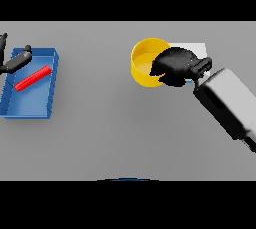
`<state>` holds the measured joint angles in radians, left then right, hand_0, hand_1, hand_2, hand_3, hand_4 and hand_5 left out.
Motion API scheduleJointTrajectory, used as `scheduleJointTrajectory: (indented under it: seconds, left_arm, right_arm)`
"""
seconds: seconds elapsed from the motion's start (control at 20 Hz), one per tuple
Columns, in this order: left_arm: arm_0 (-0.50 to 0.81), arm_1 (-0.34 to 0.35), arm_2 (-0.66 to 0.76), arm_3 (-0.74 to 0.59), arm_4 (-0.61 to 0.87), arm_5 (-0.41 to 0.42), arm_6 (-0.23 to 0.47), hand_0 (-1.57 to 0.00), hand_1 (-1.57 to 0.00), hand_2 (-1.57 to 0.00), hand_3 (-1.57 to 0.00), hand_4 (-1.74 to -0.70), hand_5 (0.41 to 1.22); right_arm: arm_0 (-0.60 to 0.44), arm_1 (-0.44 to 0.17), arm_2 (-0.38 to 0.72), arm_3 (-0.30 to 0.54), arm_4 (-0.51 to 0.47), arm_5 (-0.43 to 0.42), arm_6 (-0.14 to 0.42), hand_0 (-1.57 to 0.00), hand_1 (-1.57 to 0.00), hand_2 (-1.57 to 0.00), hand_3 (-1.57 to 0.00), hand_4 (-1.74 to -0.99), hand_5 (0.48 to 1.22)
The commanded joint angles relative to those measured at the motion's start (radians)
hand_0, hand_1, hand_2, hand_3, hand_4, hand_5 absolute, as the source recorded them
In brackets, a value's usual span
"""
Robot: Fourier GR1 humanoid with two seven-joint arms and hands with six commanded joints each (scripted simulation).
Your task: Pick up the red beaker and tilt it to pour out 1 green nut into yellow bowl. Pick up the yellow bowl and place it on the metallic measuring scale.
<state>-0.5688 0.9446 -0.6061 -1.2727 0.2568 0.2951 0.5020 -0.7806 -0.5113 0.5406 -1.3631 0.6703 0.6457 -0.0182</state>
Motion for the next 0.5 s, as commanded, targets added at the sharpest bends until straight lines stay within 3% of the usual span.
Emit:
scheduleJointTrajectory:
  seconds: [0.0,0.15,0.2,0.25,0.45]
  left_arm:
    - [-0.001,0.001,-0.002,-0.009,-0.001,0.002,0.009,0.00,0.00,0.00,0.00,-0.81,0.741]
    - [-0.011,0.004,-0.011,-0.016,-0.008,-0.003,0.041,0.00,0.00,0.00,0.00,-0.80,0.734]
    - [-0.008,0.009,-0.012,-0.031,-0.009,0.002,0.053,0.00,0.00,0.00,0.00,-0.80,0.735]
    - [-0.011,0.001,-0.015,-0.030,-0.009,0.004,0.059,0.00,0.00,0.00,0.00,-0.81,0.739]
    - [0.001,0.010,-0.011,-0.046,-0.001,0.009,0.082,0.00,0.00,0.00,0.00,-0.83,0.765]
  right_arm:
    - [-0.012,-0.008,-0.013,0.020,-0.004,-0.009,-0.005,-1.57,-1.57,-1.57,-1.33,-1.720,1.221]
    - [-0.037,-0.035,-0.033,0.092,0.007,-0.062,-0.008,-1.57,-1.57,-1.57,-1.26,-1.719,1.221]
    - [-0.045,-0.059,-0.045,0.117,0.002,-0.069,-0.033,-1.57,-1.57,-1.57,-1.24,-1.720,1.221]
    - [-0.041,-0.058,-0.048,0.139,0.001,-0.082,-0.016,-1.57,-1.57,-1.57,-1.23,-1.720,1.221]
    - [-0.068,-0.073,-0.074,0.278,-0.008,-0.131,-0.033,-1.57,-1.57,-1.57,-1.19,-1.720,1.221]
